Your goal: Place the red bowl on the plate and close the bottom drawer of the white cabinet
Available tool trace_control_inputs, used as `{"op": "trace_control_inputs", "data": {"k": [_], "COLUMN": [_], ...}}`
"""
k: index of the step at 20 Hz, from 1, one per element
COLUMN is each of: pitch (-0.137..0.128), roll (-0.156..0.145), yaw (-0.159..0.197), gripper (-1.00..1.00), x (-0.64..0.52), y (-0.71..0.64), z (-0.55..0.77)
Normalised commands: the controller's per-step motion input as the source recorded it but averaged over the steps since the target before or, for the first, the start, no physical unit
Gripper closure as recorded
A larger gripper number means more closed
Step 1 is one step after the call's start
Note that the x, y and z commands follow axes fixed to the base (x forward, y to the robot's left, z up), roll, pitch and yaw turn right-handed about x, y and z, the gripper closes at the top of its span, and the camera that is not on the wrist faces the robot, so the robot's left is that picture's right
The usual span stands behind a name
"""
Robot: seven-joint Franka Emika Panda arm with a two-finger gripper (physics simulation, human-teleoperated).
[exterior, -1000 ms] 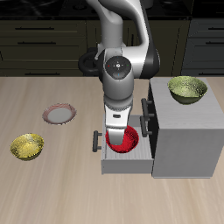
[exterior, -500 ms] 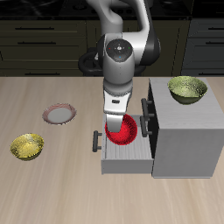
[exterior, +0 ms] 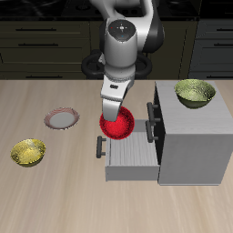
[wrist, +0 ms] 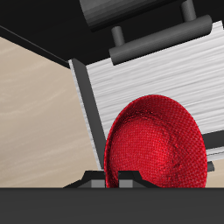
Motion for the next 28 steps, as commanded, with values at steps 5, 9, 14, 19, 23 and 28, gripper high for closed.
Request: {"op": "trace_control_inputs", "data": {"k": [5, 9, 14, 19, 23, 28], "pitch": [-0.074, -0.076, -0.056, 0.020, -0.008, -0.017], "roll": [-0.031, -0.040, -0.052, -0.016, -0.048, -0.017], "yaw": [-0.101, -0.206, -0.258, -0.305, -0.297, -0.277], "gripper": [1.00, 1.00, 1.00, 1.00, 1.00, 1.00], "x": [-0.06, -0.08, -0.06, -0.05, -0.01, -0.07], "y": [-0.06, -0.13, -0.17, -0.08, -0.09, -0.02], "z": [0.37, 0.43, 0.29, 0.11, 0.15, 0.16]}}
